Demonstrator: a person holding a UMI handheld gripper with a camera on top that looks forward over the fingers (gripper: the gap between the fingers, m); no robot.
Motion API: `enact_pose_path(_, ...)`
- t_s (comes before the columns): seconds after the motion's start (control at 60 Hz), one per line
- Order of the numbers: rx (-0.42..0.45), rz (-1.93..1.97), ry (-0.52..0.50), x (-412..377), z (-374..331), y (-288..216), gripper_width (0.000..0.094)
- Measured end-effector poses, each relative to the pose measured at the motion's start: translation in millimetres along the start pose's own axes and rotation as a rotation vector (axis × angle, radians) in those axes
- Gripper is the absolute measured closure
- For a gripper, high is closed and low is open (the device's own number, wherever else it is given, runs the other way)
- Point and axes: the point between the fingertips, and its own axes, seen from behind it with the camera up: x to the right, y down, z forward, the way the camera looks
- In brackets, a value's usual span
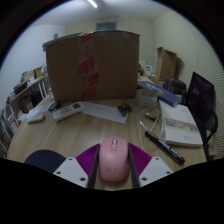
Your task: Arrange mouse
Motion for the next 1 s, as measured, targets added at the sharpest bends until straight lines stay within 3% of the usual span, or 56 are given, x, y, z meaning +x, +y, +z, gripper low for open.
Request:
enact_pose_path(0.2, -0.067, 0.068, 0.006, 2.7, -7.7, -2.1, 0.0556)
enact_pose_path(0.317, 0.054, 0.049, 0.067, 9.2, -59.8, -60.4, 0.0554)
enact_pose_path(0.417, 0.184, 0.051, 0.012, -26.9, -115.3, -119.5, 0.0558)
enact_pose_path(0.517, 0.220, 0.039, -0.023, -70.2, -151.5, -133.6, 0.0557)
enact_pose_path(0.6, 0.200, 0.014, -0.037, -106.0, -156.4, -108.1, 0.0560)
enact_pose_path(0.783, 0.031, -0.008, -0.042, -152.9, -128.1, 3.5, 0.0557)
enact_pose_path(1.0, -0.033, 0.025, 0.014, -152.0, -102.8, 65.8, 0.0558)
